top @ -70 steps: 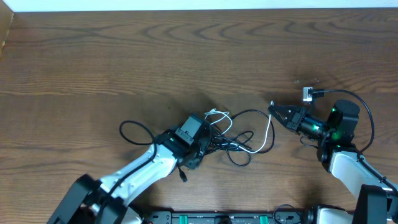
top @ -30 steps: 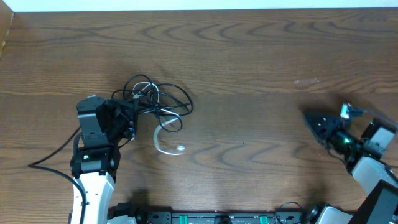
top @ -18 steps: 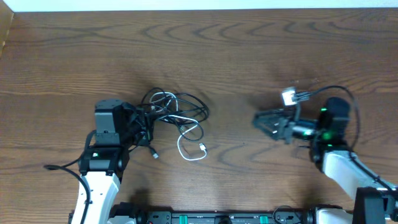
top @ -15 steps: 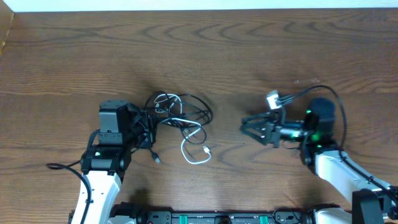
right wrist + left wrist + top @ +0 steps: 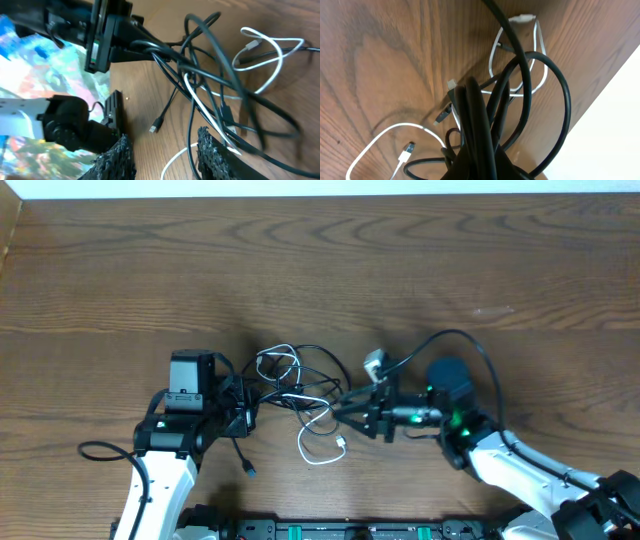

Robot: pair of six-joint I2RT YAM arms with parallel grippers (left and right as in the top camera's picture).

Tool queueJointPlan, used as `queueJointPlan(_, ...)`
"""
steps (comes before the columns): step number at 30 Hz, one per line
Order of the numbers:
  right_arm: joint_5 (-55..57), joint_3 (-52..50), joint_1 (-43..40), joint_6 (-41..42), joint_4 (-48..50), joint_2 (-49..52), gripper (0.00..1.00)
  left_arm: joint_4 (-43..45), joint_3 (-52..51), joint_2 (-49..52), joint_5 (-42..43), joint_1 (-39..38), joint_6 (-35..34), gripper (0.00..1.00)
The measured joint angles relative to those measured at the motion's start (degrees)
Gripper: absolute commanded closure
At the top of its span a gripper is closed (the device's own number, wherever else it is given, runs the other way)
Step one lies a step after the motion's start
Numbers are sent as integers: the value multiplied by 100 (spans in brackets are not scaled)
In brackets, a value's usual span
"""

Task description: Untangle cables

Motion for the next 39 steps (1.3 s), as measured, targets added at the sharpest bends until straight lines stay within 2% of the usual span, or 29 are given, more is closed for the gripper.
queueJointPlan(6,925,0,505,-177,-68,0,63,2,0,4,39,-380,-282,92)
queueJointPlan(14,1910,0,549,-299,-293,0,68,20,0,74,37,-623,-409,92)
queueJointPlan(17,2059,0,549,-319,-310,0,68,164,0,74,37,-664,-411,92)
queueJointPlan(24,2197,0,761,-348,-310,0,59,361,0,74,39,-669,-417,92)
queueJointPlan(39,2649,0,1099,-457,-286,0,66,374,0,74,87,-673,-448,92)
